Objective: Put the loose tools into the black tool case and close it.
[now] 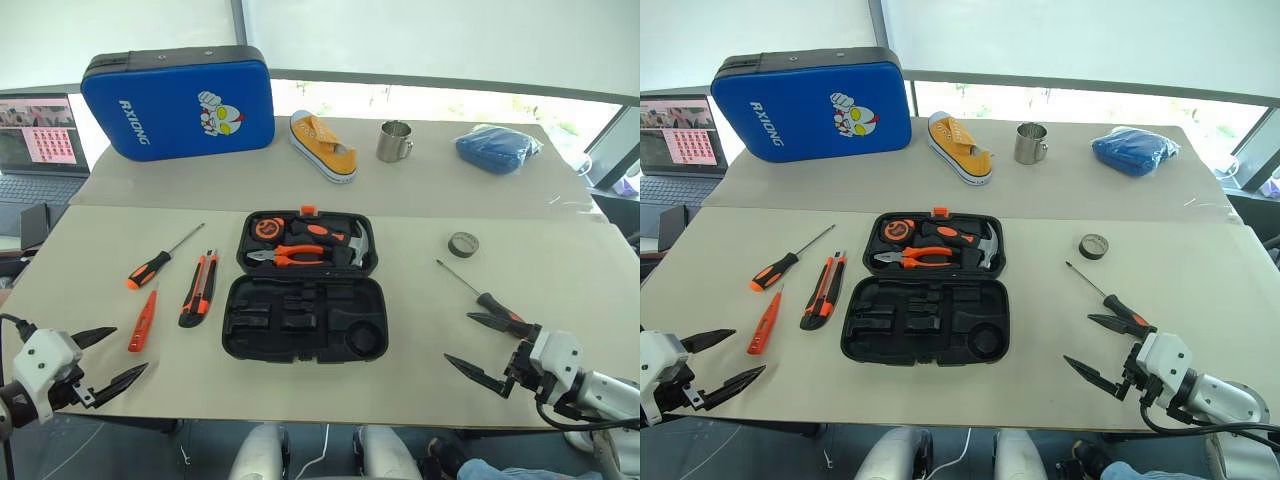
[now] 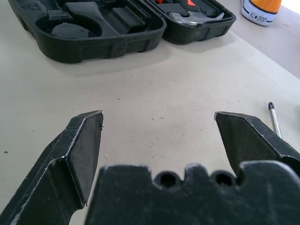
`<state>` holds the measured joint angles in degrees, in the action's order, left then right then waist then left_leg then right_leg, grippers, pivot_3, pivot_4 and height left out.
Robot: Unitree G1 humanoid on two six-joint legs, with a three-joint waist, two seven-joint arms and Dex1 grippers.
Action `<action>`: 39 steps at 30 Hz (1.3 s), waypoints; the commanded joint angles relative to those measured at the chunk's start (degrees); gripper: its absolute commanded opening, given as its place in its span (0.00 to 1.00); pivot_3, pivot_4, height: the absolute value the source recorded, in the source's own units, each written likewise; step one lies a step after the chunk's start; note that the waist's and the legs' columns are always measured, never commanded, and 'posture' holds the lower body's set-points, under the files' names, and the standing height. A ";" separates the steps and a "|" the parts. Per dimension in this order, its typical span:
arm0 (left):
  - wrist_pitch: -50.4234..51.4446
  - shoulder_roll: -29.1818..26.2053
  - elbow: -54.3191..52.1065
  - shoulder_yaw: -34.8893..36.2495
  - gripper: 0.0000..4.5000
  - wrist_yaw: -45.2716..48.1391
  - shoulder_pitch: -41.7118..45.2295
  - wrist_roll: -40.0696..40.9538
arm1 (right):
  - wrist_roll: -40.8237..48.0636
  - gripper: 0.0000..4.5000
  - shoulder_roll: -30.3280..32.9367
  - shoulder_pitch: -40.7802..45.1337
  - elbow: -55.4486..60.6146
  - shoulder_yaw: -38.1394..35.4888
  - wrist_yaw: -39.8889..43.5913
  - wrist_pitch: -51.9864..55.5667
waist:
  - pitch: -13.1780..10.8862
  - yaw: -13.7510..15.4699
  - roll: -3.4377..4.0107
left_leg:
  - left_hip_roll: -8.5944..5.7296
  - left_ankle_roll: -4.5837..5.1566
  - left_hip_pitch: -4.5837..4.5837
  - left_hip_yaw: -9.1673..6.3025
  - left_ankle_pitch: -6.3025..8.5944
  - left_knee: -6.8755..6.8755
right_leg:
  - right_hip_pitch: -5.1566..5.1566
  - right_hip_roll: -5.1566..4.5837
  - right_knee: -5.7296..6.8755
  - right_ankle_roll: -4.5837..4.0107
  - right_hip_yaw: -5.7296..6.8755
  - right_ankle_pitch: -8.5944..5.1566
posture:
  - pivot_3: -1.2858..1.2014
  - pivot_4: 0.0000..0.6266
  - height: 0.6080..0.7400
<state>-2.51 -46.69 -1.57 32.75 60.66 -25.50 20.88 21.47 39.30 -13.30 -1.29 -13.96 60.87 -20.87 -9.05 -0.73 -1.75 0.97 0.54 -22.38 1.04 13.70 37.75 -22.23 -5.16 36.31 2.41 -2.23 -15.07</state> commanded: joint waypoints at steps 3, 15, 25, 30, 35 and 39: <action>2.88 3.36 1.48 8.79 0.99 -7.11 1.63 5.10 | 5.86 0.98 -5.37 3.84 4.07 3.70 1.61 -0.32 | 0.06 -0.28 -0.12 | 0.03 0.00 0.02 -0.01 0.00 0.00 | 0.00 0.03 0.00 -0.01 0.00 0.01 | 0.52 0.24 1.00; 29.14 4.62 0.78 16.21 0.99 -13.30 -5.23 16.07 | 8.27 0.98 -15.85 9.37 12.51 5.61 -4.14 -2.40 | 0.20 0.58 -0.46 | 0.01 0.01 0.14 -0.20 0.11 0.05 | -0.03 -0.08 0.36 -0.04 0.14 -0.06 | 0.52 0.24 1.00; 51.56 -14.48 -0.12 2.06 0.99 -23.15 19.83 16.71 | 3.79 0.98 -16.86 11.54 11.21 7.55 -6.99 -3.16 | 0.26 0.34 -0.57 | -0.12 -0.12 0.31 -0.25 0.06 0.08 | 0.09 -0.05 0.50 -0.08 0.16 -0.05 | 0.52 0.24 1.00; 49.25 -15.26 12.91 -17.58 0.99 -21.35 43.53 7.07 | 3.10 0.98 -16.82 12.02 10.59 8.38 -7.98 -2.52 | 0.11 -0.13 -0.37 | -0.13 -0.20 0.23 -0.22 0.01 0.03 | -0.11 0.21 0.71 -0.17 0.11 -0.08 | 0.52 0.24 1.00; 42.91 -11.12 31.55 -31.20 0.99 -15.34 59.33 -3.22 | 1.98 0.98 -17.00 12.61 10.81 8.79 -9.85 -2.29 | 0.11 -0.49 -0.37 | -0.11 -0.27 0.17 -0.18 -0.02 0.03 | -0.22 0.35 0.76 -0.21 0.05 -0.07 | 0.52 0.24 1.00; 38.36 -7.90 42.93 -35.76 0.99 -12.43 67.10 -8.69 | 1.37 0.98 -16.85 11.99 11.61 8.56 -11.25 -2.33 | 0.07 -0.37 -0.44 | -0.12 -0.27 0.01 -0.15 -0.02 0.08 | -0.35 0.37 0.77 -0.21 0.02 -0.08 | 0.52 0.24 1.00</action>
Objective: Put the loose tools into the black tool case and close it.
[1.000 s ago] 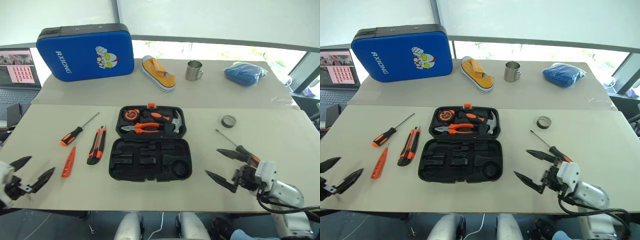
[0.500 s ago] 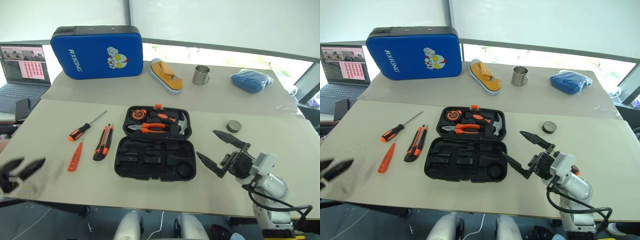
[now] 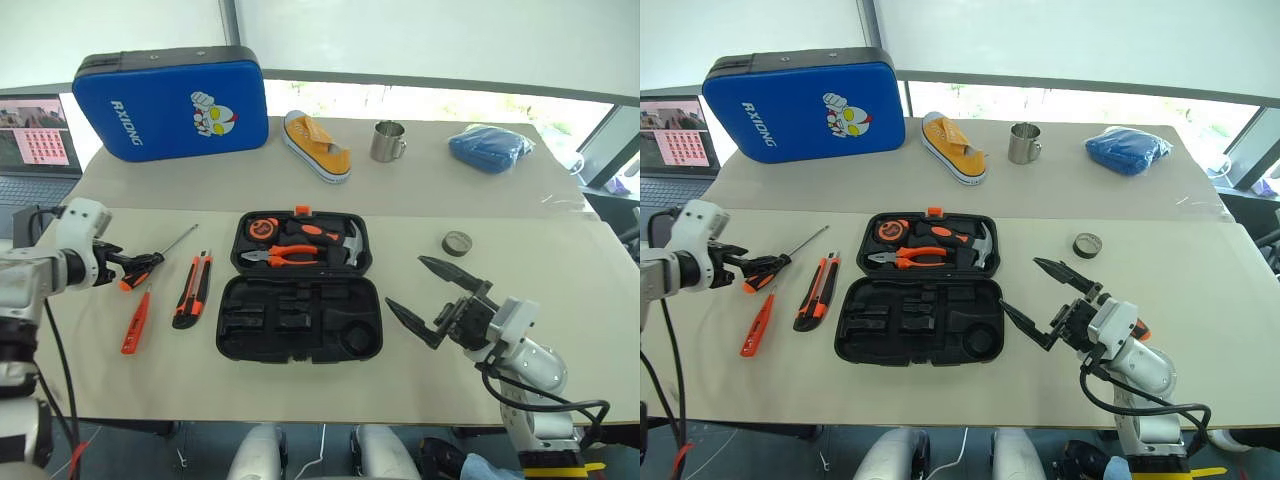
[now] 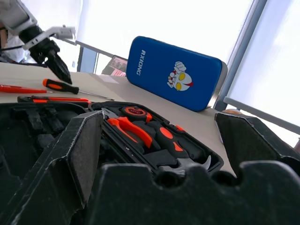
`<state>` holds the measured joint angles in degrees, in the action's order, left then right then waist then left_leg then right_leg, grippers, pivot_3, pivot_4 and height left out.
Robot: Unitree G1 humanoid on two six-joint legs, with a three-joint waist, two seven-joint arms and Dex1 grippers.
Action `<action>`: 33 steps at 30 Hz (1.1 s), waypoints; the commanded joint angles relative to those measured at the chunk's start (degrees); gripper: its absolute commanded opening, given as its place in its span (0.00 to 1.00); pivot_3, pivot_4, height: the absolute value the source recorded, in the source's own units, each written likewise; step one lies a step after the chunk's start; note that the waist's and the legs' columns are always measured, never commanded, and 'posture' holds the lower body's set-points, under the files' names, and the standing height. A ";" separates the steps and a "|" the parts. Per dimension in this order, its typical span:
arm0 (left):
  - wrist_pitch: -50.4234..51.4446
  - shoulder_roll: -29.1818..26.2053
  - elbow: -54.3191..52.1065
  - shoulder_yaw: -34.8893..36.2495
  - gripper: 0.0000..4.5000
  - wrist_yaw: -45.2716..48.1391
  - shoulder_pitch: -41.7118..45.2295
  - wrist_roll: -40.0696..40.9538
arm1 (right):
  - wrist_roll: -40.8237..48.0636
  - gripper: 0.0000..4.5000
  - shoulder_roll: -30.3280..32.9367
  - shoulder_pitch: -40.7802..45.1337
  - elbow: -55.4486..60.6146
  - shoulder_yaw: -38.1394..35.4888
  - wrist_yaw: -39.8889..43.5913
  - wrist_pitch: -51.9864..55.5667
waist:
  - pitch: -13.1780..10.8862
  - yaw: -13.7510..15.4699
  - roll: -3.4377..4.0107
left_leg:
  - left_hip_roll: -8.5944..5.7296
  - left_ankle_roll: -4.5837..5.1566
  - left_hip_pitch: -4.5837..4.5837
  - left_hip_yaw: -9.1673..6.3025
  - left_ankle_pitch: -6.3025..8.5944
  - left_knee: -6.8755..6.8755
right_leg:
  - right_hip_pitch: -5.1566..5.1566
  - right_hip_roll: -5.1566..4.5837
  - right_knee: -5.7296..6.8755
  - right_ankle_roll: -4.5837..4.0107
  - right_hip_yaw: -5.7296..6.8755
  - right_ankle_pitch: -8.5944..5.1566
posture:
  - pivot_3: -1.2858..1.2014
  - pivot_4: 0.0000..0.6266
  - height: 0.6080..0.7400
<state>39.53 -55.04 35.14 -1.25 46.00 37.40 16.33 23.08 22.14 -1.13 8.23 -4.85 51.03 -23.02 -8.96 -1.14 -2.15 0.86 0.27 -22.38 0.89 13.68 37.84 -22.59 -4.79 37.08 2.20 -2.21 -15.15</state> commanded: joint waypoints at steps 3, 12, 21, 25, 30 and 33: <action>-6.61 2.45 11.95 -1.67 0.83 3.38 7.86 -5.62 | -0.56 1.00 0.35 -1.18 3.11 -0.69 -2.66 -0.10 | -0.03 0.32 -0.07 | 0.00 0.00 -0.08 -0.01 0.00 0.03 | -0.05 0.00 0.01 0.00 0.01 0.00 | 0.52 0.24 1.00; -19.39 2.37 15.12 3.23 0.15 10.59 10.64 -5.44 | 0.26 1.00 2.31 -4.60 7.54 -0.70 -3.55 2.04 | -0.04 0.39 -0.10 | 0.02 0.00 -0.12 -0.02 0.00 0.03 | -0.08 -0.02 0.02 0.01 0.02 0.00 | 0.52 0.24 1.00; -30.08 5.80 -7.59 0.35 0.15 32.50 9.27 -0.80 | 8.10 1.00 8.72 -4.90 15.20 -2.21 -1.02 9.20 | -0.05 0.95 -0.16 | 0.02 -0.01 -0.84 -0.07 -0.01 0.45 | -0.57 -0.08 0.12 0.07 0.07 0.06 | 0.52 0.24 1.00; -29.12 8.62 -17.78 -6.99 0.15 33.44 7.31 -5.31 | 6.26 1.00 13.89 -4.59 15.25 -2.71 -1.05 14.79 | -0.05 0.95 -0.16 | 0.00 0.03 -0.82 -0.06 0.01 0.52 | -0.50 -0.09 0.09 0.11 0.03 0.08 | 0.52 0.24 1.00; -27.16 11.84 -23.72 -12.90 0.15 32.24 5.28 -9.29 | 6.32 1.00 18.24 -3.72 16.31 -3.30 -2.03 21.73 | -0.05 0.36 -0.16 | 0.04 0.04 -0.85 -0.06 0.01 0.54 | -0.55 0.03 0.10 0.11 -0.02 0.08 | 0.52 0.24 1.00; -27.76 11.81 -24.40 -16.12 0.15 31.97 3.36 -12.83 | 6.13 1.00 20.13 -4.19 17.30 -3.68 -1.31 24.40 | -0.04 0.29 -0.13 | 0.10 0.06 -0.89 -0.10 0.02 0.58 | -0.58 0.15 0.09 0.11 -0.11 0.08 | 0.52 0.24 1.00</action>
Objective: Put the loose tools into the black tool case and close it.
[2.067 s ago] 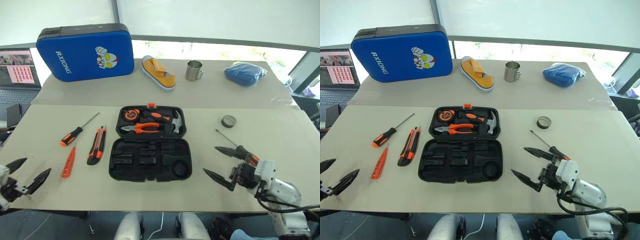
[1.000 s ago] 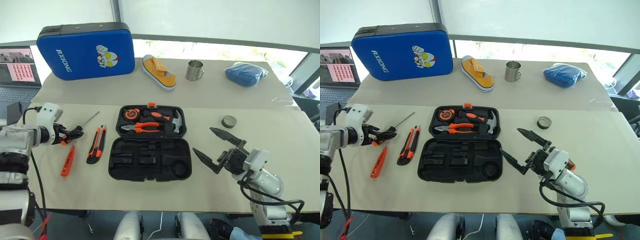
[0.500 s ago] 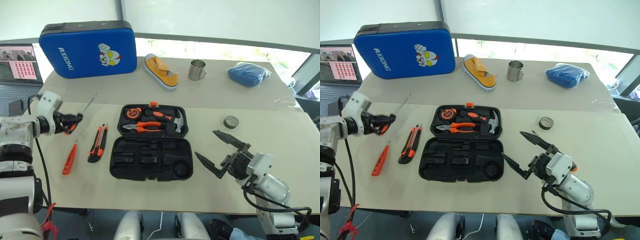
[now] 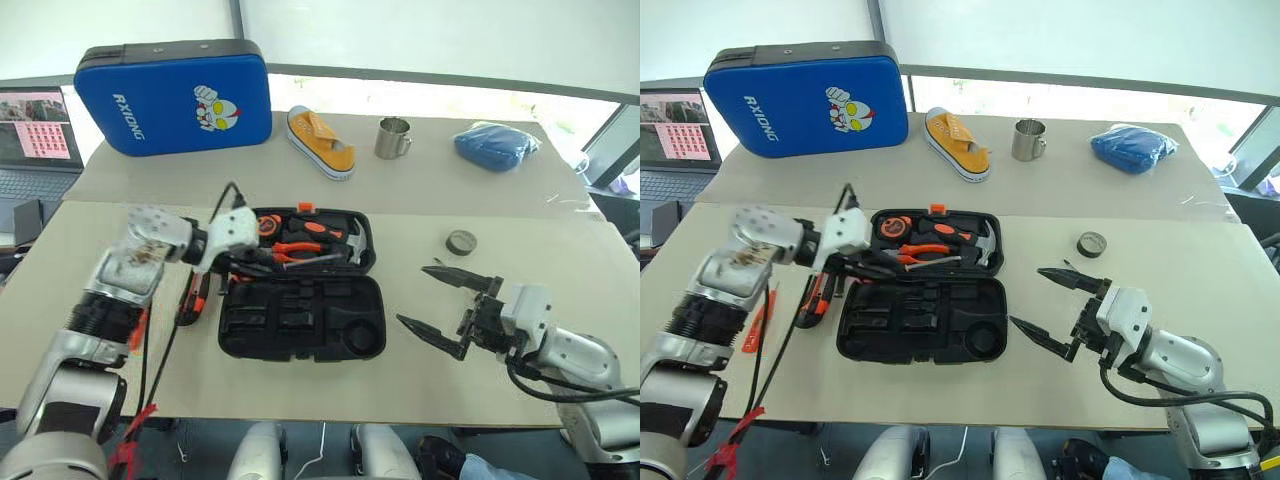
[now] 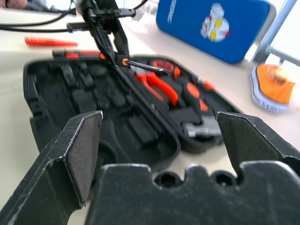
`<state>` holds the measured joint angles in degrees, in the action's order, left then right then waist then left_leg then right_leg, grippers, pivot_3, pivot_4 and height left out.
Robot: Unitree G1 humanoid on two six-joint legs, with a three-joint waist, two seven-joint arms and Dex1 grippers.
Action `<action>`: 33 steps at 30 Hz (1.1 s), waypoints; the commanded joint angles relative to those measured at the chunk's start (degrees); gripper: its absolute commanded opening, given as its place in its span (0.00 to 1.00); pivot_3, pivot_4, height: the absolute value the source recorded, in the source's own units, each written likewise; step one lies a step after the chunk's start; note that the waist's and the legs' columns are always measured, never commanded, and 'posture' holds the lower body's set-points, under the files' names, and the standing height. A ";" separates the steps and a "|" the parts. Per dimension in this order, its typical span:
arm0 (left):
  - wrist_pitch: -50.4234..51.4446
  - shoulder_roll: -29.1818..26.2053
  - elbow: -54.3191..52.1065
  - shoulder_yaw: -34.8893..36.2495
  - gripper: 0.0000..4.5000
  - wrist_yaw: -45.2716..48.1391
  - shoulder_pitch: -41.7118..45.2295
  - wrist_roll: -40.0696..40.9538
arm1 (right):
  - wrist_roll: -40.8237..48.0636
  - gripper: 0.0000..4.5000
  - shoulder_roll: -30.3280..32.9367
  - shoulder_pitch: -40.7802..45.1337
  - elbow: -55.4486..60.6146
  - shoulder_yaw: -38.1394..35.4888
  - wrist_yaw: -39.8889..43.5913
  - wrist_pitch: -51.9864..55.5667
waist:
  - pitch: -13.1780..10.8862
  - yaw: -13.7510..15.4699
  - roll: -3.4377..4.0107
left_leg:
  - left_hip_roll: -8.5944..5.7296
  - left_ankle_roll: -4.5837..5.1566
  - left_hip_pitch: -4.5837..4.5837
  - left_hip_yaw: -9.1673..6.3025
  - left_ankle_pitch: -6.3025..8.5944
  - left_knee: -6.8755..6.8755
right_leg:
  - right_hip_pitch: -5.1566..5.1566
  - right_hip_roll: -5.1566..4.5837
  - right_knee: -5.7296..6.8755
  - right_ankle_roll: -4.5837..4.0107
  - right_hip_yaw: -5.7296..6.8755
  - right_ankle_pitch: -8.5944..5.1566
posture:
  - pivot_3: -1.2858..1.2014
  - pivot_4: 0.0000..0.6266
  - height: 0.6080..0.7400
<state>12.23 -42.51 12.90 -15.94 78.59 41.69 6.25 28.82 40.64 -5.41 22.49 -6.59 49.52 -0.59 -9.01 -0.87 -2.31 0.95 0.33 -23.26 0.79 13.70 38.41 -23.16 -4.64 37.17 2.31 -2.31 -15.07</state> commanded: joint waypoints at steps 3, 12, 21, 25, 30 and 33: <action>3.02 0.19 -3.91 -2.26 0.15 -2.43 -1.47 -4.03 | -0.20 1.00 1.66 0.15 2.90 -2.09 0.41 2.25 | 0.01 0.18 0.03 | -0.01 0.02 -0.02 0.00 0.01 0.05 | 0.02 0.01 -0.01 0.01 -0.04 0.00 | 0.52 0.24 1.00; 4.30 2.84 -5.00 -5.37 0.15 -6.73 -1.32 -9.36 | -0.50 1.00 -0.30 0.99 4.75 -0.70 -0.45 3.46 | 0.06 0.55 0.12 | 0.03 0.19 -0.10 -0.10 0.11 0.39 | 0.12 0.10 0.03 0.01 -0.04 -0.01 | 0.52 0.24 1.00; 3.94 4.71 -7.33 -5.32 0.33 -7.22 -1.56 -10.23 | 0.45 1.00 -1.35 -0.01 7.83 -0.11 -0.66 6.41 | 0.07 1.65 0.14 | -0.02 0.19 -0.10 -0.14 0.12 0.53 | 0.25 0.10 -0.01 0.07 -0.06 0.00 | 0.52 0.24 1.00; 0.58 7.78 -6.77 -0.86 0.61 -10.31 -1.69 -6.83 | 0.81 1.00 -1.81 -0.49 8.90 0.13 -0.72 7.57 | 0.07 1.96 0.14 | -0.07 0.19 -0.17 -0.23 0.11 0.58 | 0.26 0.10 -0.01 0.09 -0.07 0.01 | 0.52 0.24 1.00; -2.92 8.19 -5.87 5.20 0.76 -9.42 -3.01 -0.13 | 1.03 1.00 -2.36 -1.18 9.52 -0.20 -0.66 8.44 | 0.07 1.40 0.13 | -0.04 0.19 -0.29 -0.32 0.11 0.63 | 0.15 0.13 0.02 0.11 -0.07 0.03 | 0.52 0.24 1.00; -2.05 8.62 -4.98 8.55 0.76 -9.44 -4.43 3.94 | 1.31 1.00 -2.75 -1.80 9.67 -0.55 -0.76 8.72 | 0.08 0.86 0.15 | 0.01 0.19 -0.26 -0.33 0.11 0.60 | 0.14 0.19 0.04 0.09 -0.09 0.04 | 0.52 0.24 1.00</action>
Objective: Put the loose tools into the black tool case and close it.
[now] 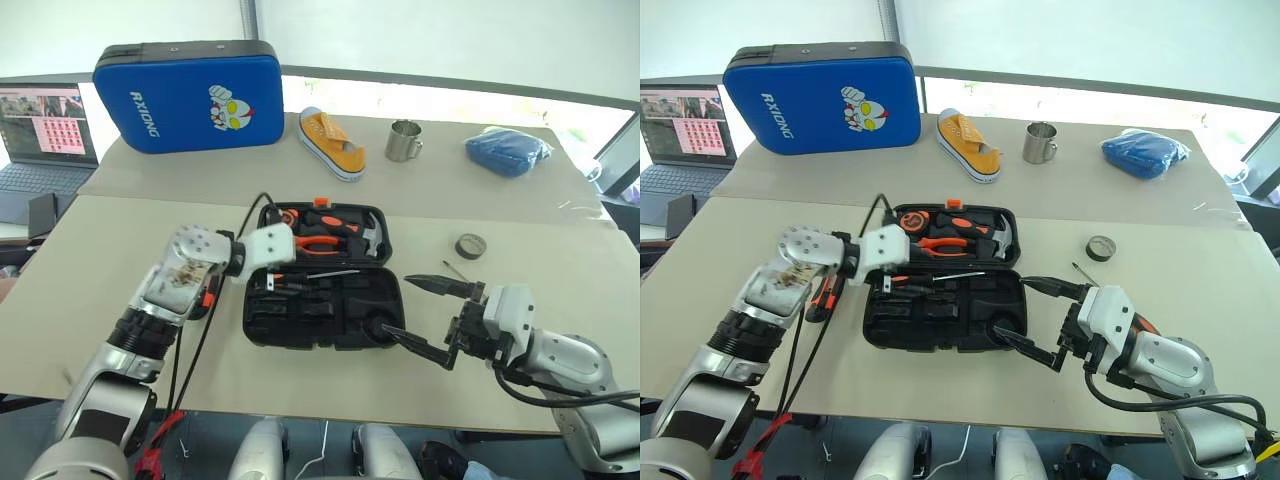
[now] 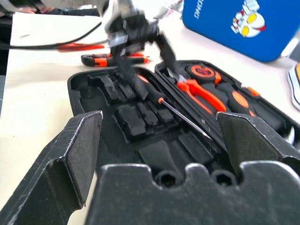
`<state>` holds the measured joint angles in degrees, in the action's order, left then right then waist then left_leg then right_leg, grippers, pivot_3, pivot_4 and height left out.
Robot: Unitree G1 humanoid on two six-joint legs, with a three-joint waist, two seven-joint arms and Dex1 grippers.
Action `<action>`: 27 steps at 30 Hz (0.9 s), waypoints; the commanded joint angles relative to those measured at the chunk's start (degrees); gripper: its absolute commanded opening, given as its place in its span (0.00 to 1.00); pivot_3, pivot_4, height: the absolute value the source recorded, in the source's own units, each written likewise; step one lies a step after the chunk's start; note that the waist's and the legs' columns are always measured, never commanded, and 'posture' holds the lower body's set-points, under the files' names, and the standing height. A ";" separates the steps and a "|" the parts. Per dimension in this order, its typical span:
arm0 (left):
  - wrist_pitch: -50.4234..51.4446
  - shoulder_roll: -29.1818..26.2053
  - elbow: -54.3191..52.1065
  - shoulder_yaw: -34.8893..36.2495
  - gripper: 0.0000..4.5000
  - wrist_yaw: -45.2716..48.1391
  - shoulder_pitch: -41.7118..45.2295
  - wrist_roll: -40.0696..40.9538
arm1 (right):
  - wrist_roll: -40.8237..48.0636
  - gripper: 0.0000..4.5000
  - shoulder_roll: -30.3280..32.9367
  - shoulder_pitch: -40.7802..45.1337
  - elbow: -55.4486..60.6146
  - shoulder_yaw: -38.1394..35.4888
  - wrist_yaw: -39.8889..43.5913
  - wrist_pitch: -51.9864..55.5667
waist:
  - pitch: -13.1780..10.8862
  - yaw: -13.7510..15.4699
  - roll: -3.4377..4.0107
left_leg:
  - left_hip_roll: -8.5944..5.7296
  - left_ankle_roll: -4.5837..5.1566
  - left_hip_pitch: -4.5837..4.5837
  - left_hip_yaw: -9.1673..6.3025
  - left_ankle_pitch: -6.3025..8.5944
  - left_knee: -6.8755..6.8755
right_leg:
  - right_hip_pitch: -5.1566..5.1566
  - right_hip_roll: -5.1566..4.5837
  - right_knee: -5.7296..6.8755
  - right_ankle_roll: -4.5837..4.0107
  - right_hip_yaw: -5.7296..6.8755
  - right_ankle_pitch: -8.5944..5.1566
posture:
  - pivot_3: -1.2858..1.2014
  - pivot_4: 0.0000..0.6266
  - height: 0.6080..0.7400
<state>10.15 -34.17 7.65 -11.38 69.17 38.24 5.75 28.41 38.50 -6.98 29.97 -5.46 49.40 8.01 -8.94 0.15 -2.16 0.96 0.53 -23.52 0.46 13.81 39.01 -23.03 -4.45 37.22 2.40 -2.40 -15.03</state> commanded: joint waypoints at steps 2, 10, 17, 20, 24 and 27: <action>0.26 0.91 1.32 5.05 0.76 -0.77 -1.65 5.57 | 1.73 1.00 -0.92 -0.51 2.18 -1.75 -0.73 0.10 | 0.01 -0.27 0.01 | 0.00 0.00 0.02 0.00 0.00 0.00 | 0.01 0.00 0.00 0.00 -0.01 0.00 | 0.52 0.24 1.00; -3.38 3.57 7.13 4.32 0.20 -1.68 -4.80 5.51 | 0.82 1.00 -2.80 -1.19 1.29 -1.98 -2.02 -0.76 | 0.00 -0.11 0.01 | -0.03 0.00 0.01 0.00 0.00 0.00 | 0.02 -0.02 -0.02 0.00 0.00 0.00 | 0.52 0.24 1.00; -2.71 4.95 9.48 1.79 0.01 -3.83 -5.30 2.84 | 0.09 1.00 -3.35 -1.84 0.76 -1.95 -2.02 -1.40 | 0.01 -0.11 0.01 | -0.04 0.00 0.02 -0.01 0.00 0.00 | 0.03 -0.02 -0.01 0.00 0.00 0.00 | 0.52 0.24 1.00; -2.53 5.46 9.39 0.73 0.01 -4.01 -6.18 2.25 | 0.06 1.00 -3.31 -1.87 0.60 -2.04 -1.96 -1.38 | 0.01 -0.10 0.03 | -0.04 0.00 0.03 -0.01 0.00 0.00 | 0.05 -0.01 -0.01 0.00 0.00 0.00 | 0.52 0.24 1.00; 0.08 5.20 8.94 -1.87 0.01 -4.82 -7.08 0.02 | -0.08 1.00 -3.14 -2.37 0.16 -2.51 -1.78 -1.64 | 0.03 0.10 0.06 | -0.04 0.00 0.10 -0.02 0.00 0.00 | 0.13 -0.02 -0.03 0.00 0.00 0.00 | 0.52 0.24 1.00; 3.02 5.11 8.31 -3.80 0.01 -5.10 -7.19 -1.10 | -0.20 1.00 -3.17 -2.89 -0.11 -3.01 -2.03 -1.63 | 0.07 0.19 0.12 | -0.04 0.07 0.43 -0.02 0.05 -0.03 | 0.53 -0.02 -0.14 0.02 0.02 -0.01 | 0.52 0.24 1.00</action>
<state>10.39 -29.05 15.56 -11.81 63.58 32.69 6.94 28.10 35.30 -9.74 29.26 -6.41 47.49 7.90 -8.86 0.35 -2.05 0.92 0.61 -22.96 0.43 13.87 38.97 -22.36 -4.46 37.05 2.43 -2.38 -15.05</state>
